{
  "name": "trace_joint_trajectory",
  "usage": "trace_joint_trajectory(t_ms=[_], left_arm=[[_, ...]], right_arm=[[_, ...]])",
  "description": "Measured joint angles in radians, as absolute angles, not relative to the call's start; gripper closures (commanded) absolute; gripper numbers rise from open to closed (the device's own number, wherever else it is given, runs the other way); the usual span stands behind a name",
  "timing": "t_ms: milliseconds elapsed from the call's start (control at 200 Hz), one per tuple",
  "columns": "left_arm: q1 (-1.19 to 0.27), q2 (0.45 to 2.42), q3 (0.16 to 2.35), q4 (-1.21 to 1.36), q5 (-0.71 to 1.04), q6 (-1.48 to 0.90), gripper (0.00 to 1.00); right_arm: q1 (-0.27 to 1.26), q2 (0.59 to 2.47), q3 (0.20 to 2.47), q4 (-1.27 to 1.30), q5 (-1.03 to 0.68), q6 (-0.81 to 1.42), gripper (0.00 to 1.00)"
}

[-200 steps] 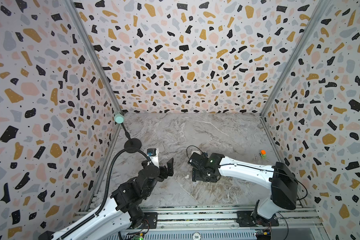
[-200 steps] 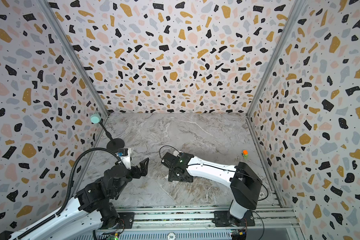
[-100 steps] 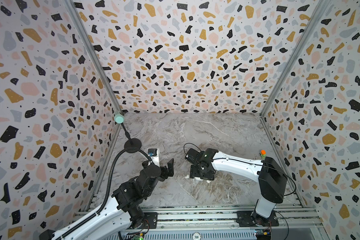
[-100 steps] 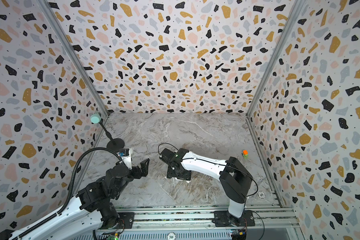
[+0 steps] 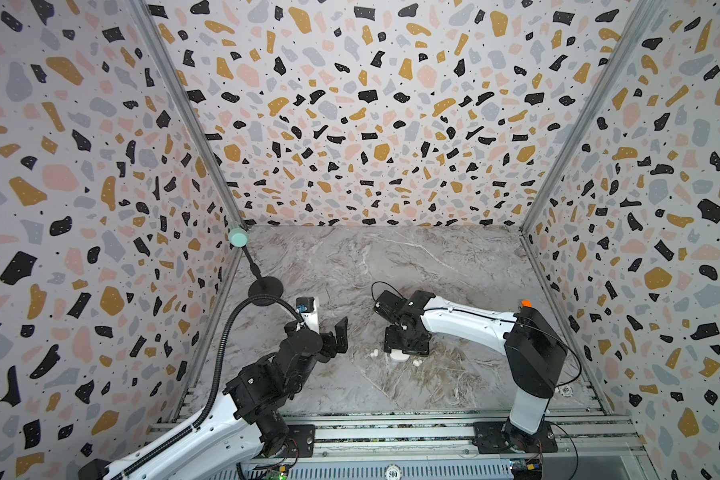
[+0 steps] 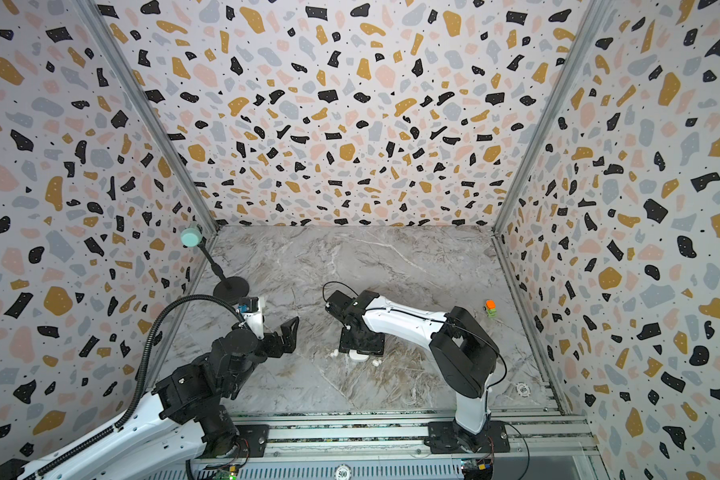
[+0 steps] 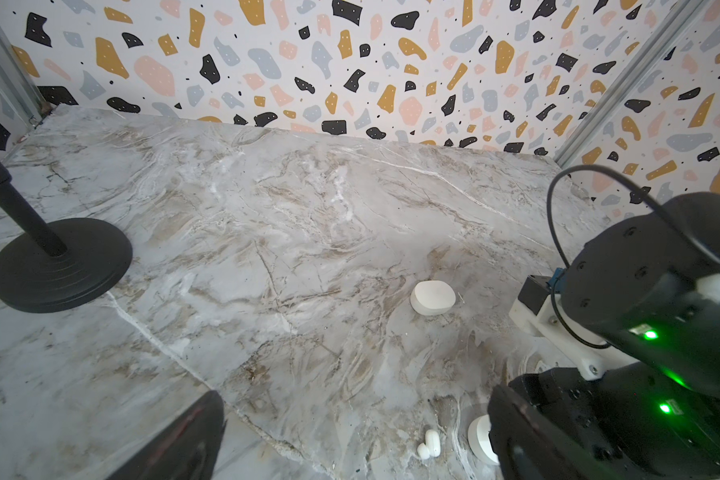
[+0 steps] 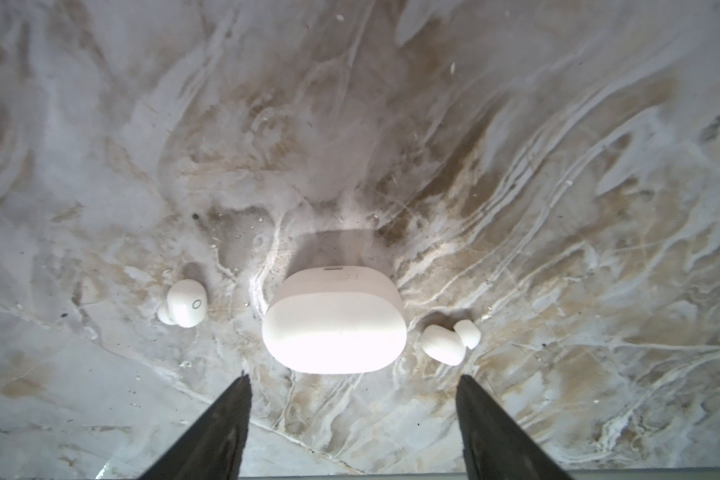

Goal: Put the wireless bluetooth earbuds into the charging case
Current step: 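Lower the open right gripper over the closed white case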

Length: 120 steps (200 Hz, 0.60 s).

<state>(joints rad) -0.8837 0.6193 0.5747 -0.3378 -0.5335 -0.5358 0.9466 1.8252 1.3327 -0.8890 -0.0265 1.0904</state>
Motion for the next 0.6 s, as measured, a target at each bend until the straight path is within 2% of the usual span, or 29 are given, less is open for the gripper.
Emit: trace_joint_trajectory(t_ms=[601], left_arm=[[-0.884, 0.623, 0.575, -0.340, -0.534, -0.536, 0.00]], right_arm=[[0.945, 1.893, 1.347, -0.864, -0.040, 1.037, 0.28]])
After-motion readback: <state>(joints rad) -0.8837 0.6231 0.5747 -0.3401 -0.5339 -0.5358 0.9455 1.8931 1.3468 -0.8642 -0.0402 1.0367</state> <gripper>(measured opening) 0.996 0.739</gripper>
